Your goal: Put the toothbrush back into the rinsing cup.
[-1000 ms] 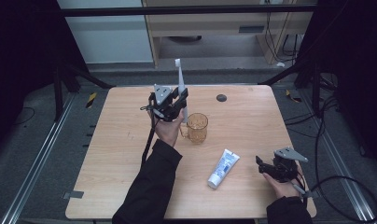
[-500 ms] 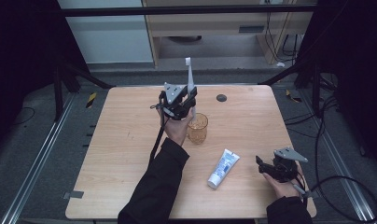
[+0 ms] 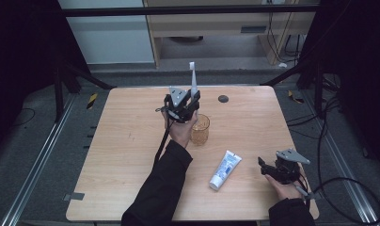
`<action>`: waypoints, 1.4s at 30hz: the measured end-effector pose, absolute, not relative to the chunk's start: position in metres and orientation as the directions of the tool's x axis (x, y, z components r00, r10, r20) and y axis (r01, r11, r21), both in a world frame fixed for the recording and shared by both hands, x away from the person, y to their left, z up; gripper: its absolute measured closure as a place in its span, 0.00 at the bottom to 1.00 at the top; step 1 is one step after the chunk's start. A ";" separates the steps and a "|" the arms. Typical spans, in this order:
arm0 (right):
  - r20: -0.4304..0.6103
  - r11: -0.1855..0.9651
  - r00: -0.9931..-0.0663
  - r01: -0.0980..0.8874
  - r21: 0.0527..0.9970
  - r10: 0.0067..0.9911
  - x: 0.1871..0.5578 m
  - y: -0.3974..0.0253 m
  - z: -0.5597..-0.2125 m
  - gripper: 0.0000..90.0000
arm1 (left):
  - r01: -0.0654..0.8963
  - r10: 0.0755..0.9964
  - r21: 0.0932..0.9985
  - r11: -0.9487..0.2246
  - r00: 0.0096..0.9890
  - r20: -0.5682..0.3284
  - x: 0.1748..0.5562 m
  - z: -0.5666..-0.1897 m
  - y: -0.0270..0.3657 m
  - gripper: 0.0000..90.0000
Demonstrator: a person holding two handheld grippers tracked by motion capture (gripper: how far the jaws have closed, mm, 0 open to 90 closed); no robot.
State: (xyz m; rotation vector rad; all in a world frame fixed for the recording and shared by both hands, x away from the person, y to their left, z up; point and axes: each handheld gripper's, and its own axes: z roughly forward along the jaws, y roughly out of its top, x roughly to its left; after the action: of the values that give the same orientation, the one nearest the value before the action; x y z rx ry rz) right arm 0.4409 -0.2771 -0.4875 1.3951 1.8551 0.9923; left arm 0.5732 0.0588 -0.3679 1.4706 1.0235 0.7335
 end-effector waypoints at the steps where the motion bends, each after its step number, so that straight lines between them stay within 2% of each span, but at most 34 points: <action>1: -0.035 0.168 -0.261 0.510 0.844 0.965 0.441 -0.277 -0.488 0.26 | 0.196 0.900 0.980 0.018 0.423 -0.101 0.574 -0.371 0.059 0.74; 42: -0.045 0.176 -0.258 0.512 0.841 0.965 0.441 -0.277 -0.489 0.26 | 0.266 0.887 0.963 -0.049 0.454 -0.080 0.560 -0.435 0.061 0.74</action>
State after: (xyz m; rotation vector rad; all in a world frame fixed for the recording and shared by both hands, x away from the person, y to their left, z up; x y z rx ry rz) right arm 0.4414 -0.2773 -0.4890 1.3903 1.8582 0.9738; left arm 0.5597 0.0611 -0.4353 1.5806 1.0347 0.6905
